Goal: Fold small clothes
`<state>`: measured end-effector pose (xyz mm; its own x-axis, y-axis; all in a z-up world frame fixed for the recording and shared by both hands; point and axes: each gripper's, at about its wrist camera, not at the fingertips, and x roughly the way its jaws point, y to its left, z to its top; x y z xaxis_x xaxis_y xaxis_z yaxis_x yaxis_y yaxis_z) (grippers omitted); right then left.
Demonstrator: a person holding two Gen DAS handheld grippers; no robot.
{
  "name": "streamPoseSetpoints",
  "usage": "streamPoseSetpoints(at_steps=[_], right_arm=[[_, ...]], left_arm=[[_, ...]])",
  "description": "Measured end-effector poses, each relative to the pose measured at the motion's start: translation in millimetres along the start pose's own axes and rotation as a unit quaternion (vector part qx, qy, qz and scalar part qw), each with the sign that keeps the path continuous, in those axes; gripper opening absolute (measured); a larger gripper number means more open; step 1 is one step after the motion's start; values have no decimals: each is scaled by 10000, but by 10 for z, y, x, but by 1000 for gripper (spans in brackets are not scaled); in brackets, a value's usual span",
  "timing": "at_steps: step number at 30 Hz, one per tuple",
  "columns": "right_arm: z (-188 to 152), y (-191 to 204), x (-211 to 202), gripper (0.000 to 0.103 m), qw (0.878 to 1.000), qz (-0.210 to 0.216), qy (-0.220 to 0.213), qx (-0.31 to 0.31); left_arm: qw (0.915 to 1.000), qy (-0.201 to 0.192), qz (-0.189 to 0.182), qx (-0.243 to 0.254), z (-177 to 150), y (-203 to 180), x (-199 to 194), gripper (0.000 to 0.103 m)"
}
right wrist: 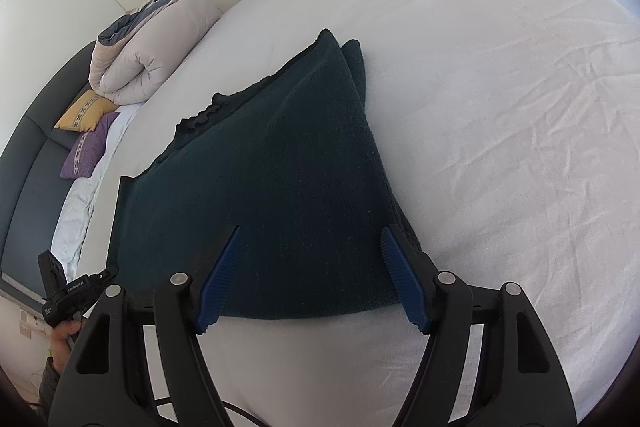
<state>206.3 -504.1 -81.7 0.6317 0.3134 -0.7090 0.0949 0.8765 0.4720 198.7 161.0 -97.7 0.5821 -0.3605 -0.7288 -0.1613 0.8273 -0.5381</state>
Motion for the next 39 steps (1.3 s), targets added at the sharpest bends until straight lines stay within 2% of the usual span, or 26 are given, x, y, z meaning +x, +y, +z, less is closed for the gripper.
streamPoseSetpoints(at_steps=[2,4,7,8,11,14,16,19,20,22,23,24,26,27,28,30,32,33,34,36,37,39], right_arm=[[11,-11,-87,69,9998,-31,-80,161],[53,24,-283,69,9987,-22,-463,205],[187,137,-434,69,9953,420,-840,255],[251,209,-369,69,9949,629,-745,262],[399,508,-15,69,9929,1124,-347,188],[496,887,479,69,9865,1631,100,58],[561,1076,827,69,9805,1926,378,112],[660,1127,1276,69,9737,2134,628,490],[694,1085,1403,68,9730,2119,678,609],[790,909,1537,53,9712,2154,603,815],[841,786,1533,44,9700,2183,536,923],[911,675,1527,42,9695,2184,453,1015],[1019,346,1449,39,9759,1794,55,1239],[1060,141,1385,26,9758,1663,-145,1412],[1084,-41,1322,25,9731,1625,-260,1612],[1085,-285,1079,28,9706,1336,-536,1928],[1036,-343,800,31,9744,933,-714,1919],[958,-328,665,33,9731,999,-784,1922],[867,-285,559,34,9696,1308,-815,1900],[615,-28,491,54,9665,1901,-587,1622],[481,162,520,54,9677,2070,-367,1390],[221,518,662,54,9637,2475,111,992]], left_arm=[[9995,-97,269,95,15,-34,-149,23],[9966,-471,580,348,60,-146,-364,35],[9891,-868,666,990,230,-507,-472,54],[9866,-874,626,1225,304,-668,-406,59],[9766,-964,479,1862,524,-1151,-67,59],[9701,-1059,432,2141,756,-1480,343,61],[9667,-1002,721,2240,887,-1552,655,61],[9714,-580,1154,1994,989,-1294,1098,60],[9742,-483,1164,1872,962,-1133,1178,60],[9821,-689,707,1604,918,-901,1097,60],[9855,-664,566,1457,944,-835,1053,59],[9875,-646,470,1361,969,-786,1023,59],[9903,-637,278,1206,986,-701,1015,57],[9909,-645,231,1156,991,-682,1008,56],[9912,-651,227,1133,994,-679,1000,56],[9909,-670,319,1125,969,-698,956,56],[9896,-685,567,1131,879,-775,851,57],[9888,-671,662,1161,808,-824,790,57],[9889,-655,639,1168,714,-891,717,60],[9895,-600,343,1266,457,-1059,581,66],[9874,-544,293,1456,310,-1168,546,71],[9798,-485,517,1869,31,-1344,545,74]])
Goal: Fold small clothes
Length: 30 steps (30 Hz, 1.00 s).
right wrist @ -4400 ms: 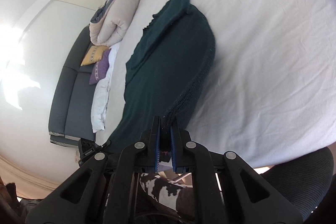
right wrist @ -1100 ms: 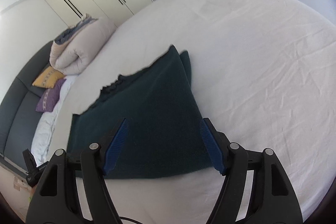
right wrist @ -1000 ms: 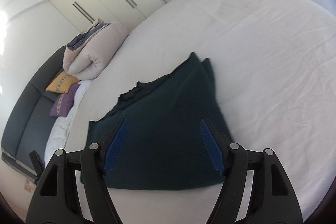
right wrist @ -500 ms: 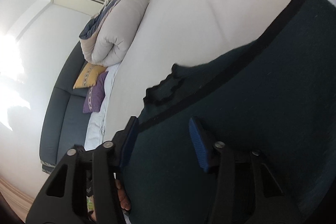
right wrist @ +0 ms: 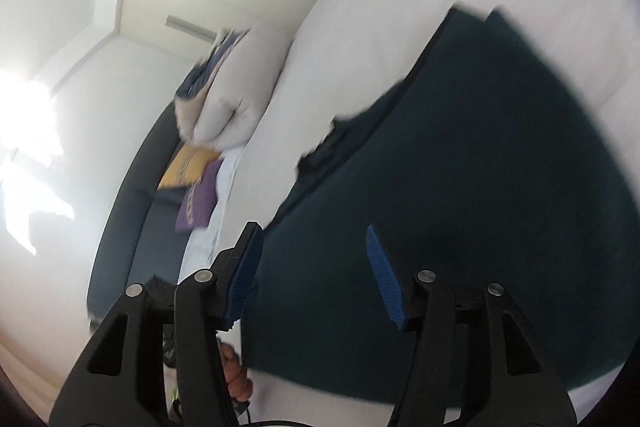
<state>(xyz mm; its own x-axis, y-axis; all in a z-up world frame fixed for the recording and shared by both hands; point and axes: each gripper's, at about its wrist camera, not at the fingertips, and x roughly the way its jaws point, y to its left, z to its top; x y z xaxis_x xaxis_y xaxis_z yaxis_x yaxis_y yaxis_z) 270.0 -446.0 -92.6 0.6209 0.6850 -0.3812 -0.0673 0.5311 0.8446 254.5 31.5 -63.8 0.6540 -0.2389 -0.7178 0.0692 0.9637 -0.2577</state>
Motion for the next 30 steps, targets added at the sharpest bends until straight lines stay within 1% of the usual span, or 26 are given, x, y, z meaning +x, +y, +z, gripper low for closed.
streamPoseSetpoints(at_steps=[2,3,4,5,6,7,8,10,12,13,15,19,20,21,24,28,29,30], right_arm=[[-275,97,295,54,9977,218,616,-194],[-398,92,426,54,9956,201,875,-274],[-494,41,533,51,9937,62,1079,-292],[-552,-12,586,42,9931,-129,1118,-324],[-550,-75,569,33,9937,-170,1050,-344],[-518,-153,508,33,9950,-170,957,-231],[-490,-260,349,33,9969,-151,774,-53],[-363,-431,32,33,9989,-349,296,141],[-240,-611,-310,32,9980,-530,-175,297],[-198,-696,-485,32,9965,-628,-392,396],[-133,-844,-821,35,9908,-955,-772,564],[-156,-1064,-1417,36,9770,-1294,-1409,942],[-184,-1072,-1526,46,9723,-1483,-1522,969],[-223,-1077,-1626,49,9678,-1633,-1628,1011],[-337,-1068,-1778,49,9650,-1605,-1726,1150],[-464,-849,-1785,53,9675,-1622,-1722,899],[-469,-800,-1748,53,9697,-1581,-1670,827],[-492,-689,-1618,53,9719,-1540,-1605,767]], left_arm=[[9996,163,154,182,-177,-95,54,75],[9993,246,213,166,-247,-78,95,74],[9993,210,232,191,-291,-51,100,74],[9993,173,229,219,-305,-36,80,74],[9992,175,293,226,-305,-28,73,74],[9989,205,317,267,-305,-38,68,74],[9986,223,341,328,-310,-47,72,74],[9984,216,362,386,-329,-44,72,74],[9985,202,344,381,-333,-35,63,74],[9986,198,330,367,-336,-29,61,74],[9984,212,344,405,-337,-34,65,74],[9985,211,316,395,-337,-32,59,74],[9985,211,314,393,-341,-40,55,74],[9986,212,303,391,-343,-43,46,74],[9986,251,280,360,-353,-15,-7,74],[9994,290,204,0,-393,135,-158,75],[9993,248,206,-167,-401,206,-225,76],[9990,179,191,-365,-409,294,-306,77]])
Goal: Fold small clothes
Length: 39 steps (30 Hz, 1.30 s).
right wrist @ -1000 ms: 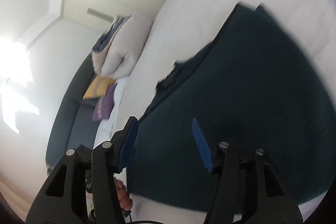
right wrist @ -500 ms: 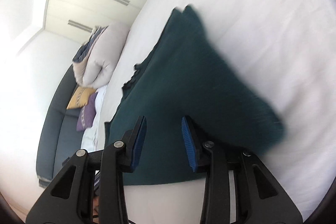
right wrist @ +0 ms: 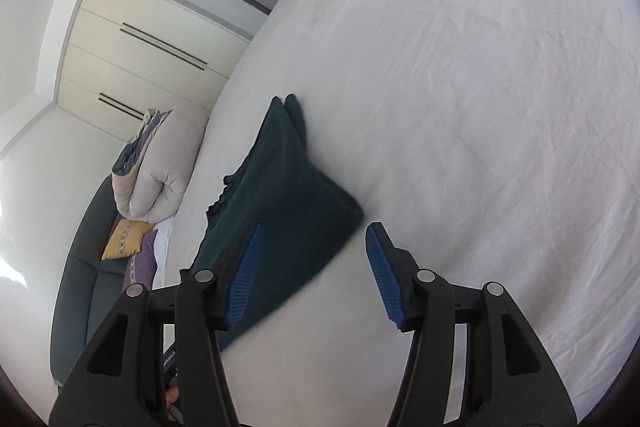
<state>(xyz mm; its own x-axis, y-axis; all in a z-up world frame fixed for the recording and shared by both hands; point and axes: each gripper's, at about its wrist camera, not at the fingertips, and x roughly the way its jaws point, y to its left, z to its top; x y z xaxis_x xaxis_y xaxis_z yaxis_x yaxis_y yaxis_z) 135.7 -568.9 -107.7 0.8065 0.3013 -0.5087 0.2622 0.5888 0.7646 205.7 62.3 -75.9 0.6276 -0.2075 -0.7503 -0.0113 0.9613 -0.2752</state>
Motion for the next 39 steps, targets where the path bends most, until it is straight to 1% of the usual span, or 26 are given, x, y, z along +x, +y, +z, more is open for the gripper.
streamPoseSetpoints(at_steps=[2,3,5,8,9,11,15,18,22,24,26,27,29,31,32,34,36,37,38,39], right_arm=[[-84,165,102,53,9998,81,138,-128],[-108,232,132,53,9995,135,199,-217],[-189,364,114,54,9984,208,312,-413],[-321,521,152,54,9962,356,511,-608],[-374,553,119,54,9952,412,584,-668],[-506,666,195,54,9929,463,722,-826],[-771,816,216,54,9865,599,1018,-1139],[-881,904,245,54,9825,727,1159,-1262],[-958,972,209,54,9796,874,1248,-1310],[-955,1012,251,54,9782,913,1298,-1337],[-966,1057,301,54,9768,947,1356,-1359],[-965,1085,339,54,9761,956,1389,-1369],[-972,1144,400,54,9749,984,1428,-1398],[-963,1223,481,54,9733,1014,1481,-1435],[-969,1265,513,54,9723,1018,1498,-1477],[-995,1343,551,54,9701,1026,1555,-1559],[-1022,1405,587,54,9679,1039,1607,-1626],[-1027,1422,614,54,9674,1036,1628,-1642],[-1039,1434,635,54,9670,1029,1653,-1646],[-1051,1442,659,54,9666,1020,1678,-1647]], left_arm=[[9990,-216,-40,-398,-9,200,-157,88],[9978,-302,-72,-586,-13,303,-221,88],[9954,-306,-35,-908,-16,485,-277,92],[9908,-134,-231,-1323,-13,703,-245,92],[9886,-73,-325,-1467,-15,755,-223,92],[9834,25,-571,-1724,-22,823,-180,92],[9754,315,-1042,-1915,12,826,-77,92],[9707,454,-1151,-2062,34,813,-36,91],[9610,646,-1351,-2324,68,862,26,90],[9546,727,-1507,-2464,68,903,51,87],[9495,843,-1603,-2563,74,942,89,71],[9457,889,-1677,-2638,72,972,116,67],[9356,980,-1835,-2854,58,1059,172,53],[9253,1001,-2006,-3060,36,1157,192,50],[9214,1018,-2057,-3135,24,1202,192,45],[9199,986,-2082,-3173,5,1272,150,47],[9216,996,-2102,-3108,4,1312,120,50],[9239,1006,-2096,-3039,11,1312,97,55],[9268,1004,-2101,-2945,23,1306,72,62],[9297,1027,-2098,-2848,35,1291,51,65]])
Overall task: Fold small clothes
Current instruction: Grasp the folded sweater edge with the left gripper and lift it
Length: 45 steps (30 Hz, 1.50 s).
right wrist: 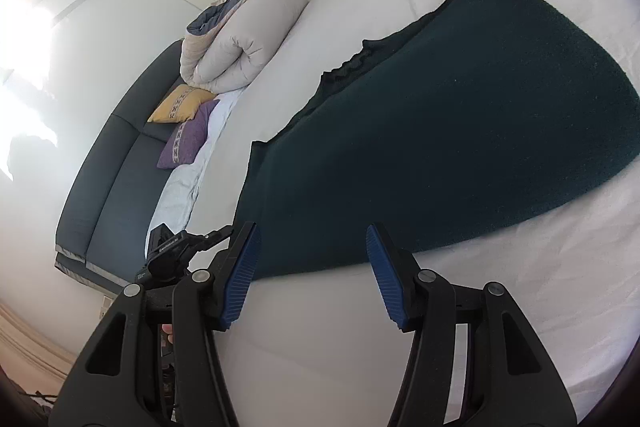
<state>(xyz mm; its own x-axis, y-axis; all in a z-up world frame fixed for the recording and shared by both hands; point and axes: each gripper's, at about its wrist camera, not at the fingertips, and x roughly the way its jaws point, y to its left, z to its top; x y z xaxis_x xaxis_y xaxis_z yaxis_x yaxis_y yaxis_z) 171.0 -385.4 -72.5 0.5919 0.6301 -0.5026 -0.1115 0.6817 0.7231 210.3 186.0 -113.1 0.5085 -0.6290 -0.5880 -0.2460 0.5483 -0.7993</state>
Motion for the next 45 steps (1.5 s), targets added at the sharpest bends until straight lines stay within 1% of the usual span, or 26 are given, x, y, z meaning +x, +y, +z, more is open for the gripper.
streamPoseSetpoints(at_steps=[2,4,6,9,10,11,12,14,15,16,17,20,24,28,30,32,34,36,38,40,43,45], right_arm=[[-1,1,51,54,10000,-3,47,9],[-4,8,97,54,9999,-24,97,16],[8,27,140,54,9999,-7,132,17],[55,83,213,54,9998,8,178,-24],[81,117,240,54,9998,10,196,-55],[111,158,268,54,9997,13,212,-98],[151,211,308,54,9996,26,230,-156],[237,303,422,54,9992,69,307,-248],[280,338,502,54,9989,90,384,-261],[318,366,586,54,9986,80,459,-259],[359,399,692,54,9981,71,544,-274],[439,472,1007,54,9966,128,770,-274],[516,521,1458,54,9940,175,1070,-177],[624,548,1837,54,9919,202,1241,-168],[630,433,2077,56,9885,-76,1503,-151],[630,336,2132,56,9900,211,1391,-54],[639,332,2108,56,9897,318,1395,-49],[667,316,2043,57,9886,428,1442,112],[714,241,1942,60,9871,569,1445,387],[785,157,1823,62,9872,637,1368,519],[925,2,1622,62,9845,915,1267,798],[1052,-108,1466,68,9836,1077,1097,944]], left_arm=[[9997,64,100,211,-9,-63,-5,73],[9990,171,126,385,-16,-101,35,79],[9977,298,166,580,-14,-147,110,80],[9976,390,96,568,22,-160,166,78],[9976,427,62,546,38,-162,180,75],[9973,487,52,545,47,-168,208,65],[9969,583,44,528,51,-167,240,60],[9961,724,7,503,39,-140,301,38],[9959,775,-28,470,31,-115,325,32],[9960,790,-85,410,24,-83,339,21],[9963,780,-142,334,17,-44,350,13],[9964,673,-505,35,14,96,315,12],[9962,459,-734,-77,-14,145,245,11],[9956,279,-869,-192,-43,172,191,11],[9958,224,-867,-201,-55,163,181,11],[9964,186,-815,-112,-58,119,154,11],[9971,139,-743,15,-42,16,132,11],[9975,59,-674,215,-31,-161,97,11],[9973,-7,-554,488,-22,-394,69,11],[9959,-41,-443,794,-22,-677,85,11],[9901,-8,-244,1385,-61,-1169,202,11],[9835,43,-133,1801,-136,-1531,375,11]])
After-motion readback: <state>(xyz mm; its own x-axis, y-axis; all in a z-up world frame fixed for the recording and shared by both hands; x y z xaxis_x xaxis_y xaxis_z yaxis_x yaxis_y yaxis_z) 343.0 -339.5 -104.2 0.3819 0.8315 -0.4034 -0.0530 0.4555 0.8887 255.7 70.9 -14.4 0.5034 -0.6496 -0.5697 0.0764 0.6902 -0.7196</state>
